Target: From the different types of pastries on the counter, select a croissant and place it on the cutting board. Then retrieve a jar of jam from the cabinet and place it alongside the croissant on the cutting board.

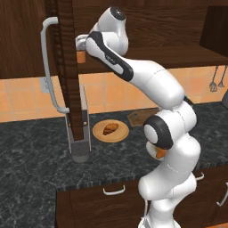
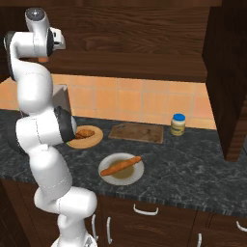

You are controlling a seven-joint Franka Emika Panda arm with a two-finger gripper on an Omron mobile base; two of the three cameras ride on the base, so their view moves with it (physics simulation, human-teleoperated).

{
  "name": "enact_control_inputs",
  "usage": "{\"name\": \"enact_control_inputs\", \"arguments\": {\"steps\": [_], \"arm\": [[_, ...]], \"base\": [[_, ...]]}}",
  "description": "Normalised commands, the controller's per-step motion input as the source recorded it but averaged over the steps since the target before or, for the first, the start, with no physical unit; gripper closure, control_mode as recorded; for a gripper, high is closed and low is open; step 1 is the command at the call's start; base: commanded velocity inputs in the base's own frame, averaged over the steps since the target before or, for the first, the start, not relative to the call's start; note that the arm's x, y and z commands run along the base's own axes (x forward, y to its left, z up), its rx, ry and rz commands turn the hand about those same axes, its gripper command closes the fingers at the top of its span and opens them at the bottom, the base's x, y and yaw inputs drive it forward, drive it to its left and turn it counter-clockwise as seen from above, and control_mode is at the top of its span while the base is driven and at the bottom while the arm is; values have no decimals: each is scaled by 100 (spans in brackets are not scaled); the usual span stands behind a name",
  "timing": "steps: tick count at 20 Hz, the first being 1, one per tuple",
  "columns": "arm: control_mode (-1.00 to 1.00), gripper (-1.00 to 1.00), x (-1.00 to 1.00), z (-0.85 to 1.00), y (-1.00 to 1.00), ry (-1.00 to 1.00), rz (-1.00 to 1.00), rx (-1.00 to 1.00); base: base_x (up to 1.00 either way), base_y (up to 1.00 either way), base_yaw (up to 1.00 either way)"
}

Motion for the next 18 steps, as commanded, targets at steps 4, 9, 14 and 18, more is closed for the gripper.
{"name": "enact_control_inputs", "arguments": {"steps": [4, 9, 14, 18], "arm": [[-100, -100, 0, 0, 0, 0, 0, 1], [-100, -100, 5, 0, 5, -2, 0, 0], [-100, -100, 4, -24, 12, 0, 0, 0], [-100, -100, 12, -31, 20, -3, 0, 0]], "base": [[0, 0, 0], [0, 0, 0], [0, 0, 0], [0, 0, 0]]}}
